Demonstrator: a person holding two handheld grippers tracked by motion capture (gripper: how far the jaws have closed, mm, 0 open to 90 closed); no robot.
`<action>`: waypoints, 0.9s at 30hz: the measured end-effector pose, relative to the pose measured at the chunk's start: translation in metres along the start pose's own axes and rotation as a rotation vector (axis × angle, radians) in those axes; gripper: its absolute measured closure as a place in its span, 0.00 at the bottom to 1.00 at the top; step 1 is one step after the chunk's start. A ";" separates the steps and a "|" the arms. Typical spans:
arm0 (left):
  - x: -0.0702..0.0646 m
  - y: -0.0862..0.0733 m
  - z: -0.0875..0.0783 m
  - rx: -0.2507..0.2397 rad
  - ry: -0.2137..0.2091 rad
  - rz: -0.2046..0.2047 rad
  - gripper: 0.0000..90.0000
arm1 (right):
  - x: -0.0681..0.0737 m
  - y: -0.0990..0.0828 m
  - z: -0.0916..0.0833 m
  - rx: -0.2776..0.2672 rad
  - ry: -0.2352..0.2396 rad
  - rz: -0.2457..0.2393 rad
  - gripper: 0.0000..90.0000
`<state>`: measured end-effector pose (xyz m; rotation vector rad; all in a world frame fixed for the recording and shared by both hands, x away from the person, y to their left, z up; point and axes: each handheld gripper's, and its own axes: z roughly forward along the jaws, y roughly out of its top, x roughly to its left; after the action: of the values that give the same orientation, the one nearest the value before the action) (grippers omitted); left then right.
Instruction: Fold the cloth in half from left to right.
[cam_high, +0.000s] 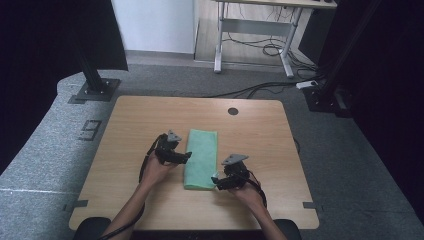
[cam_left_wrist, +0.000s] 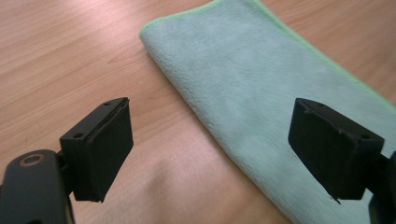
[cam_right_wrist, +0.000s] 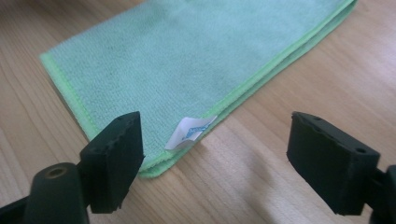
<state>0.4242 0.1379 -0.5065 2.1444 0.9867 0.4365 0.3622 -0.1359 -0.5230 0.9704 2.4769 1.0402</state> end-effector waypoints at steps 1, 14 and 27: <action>-0.001 -0.002 -0.004 0.001 -0.004 0.003 0.16 | -0.001 0.000 -0.002 -0.003 -0.002 -0.001 0.17; -0.001 -0.049 -0.044 0.020 -0.025 -0.025 0.13 | -0.018 -0.011 -0.025 -0.014 -0.044 0.040 0.15; -0.002 -0.088 -0.057 0.084 0.028 0.013 0.08 | -0.034 -0.040 -0.033 0.011 -0.097 0.107 0.10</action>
<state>0.3456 0.2022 -0.5322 2.2265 1.0237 0.4391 0.3524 -0.1971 -0.5284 1.1395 2.3773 0.9880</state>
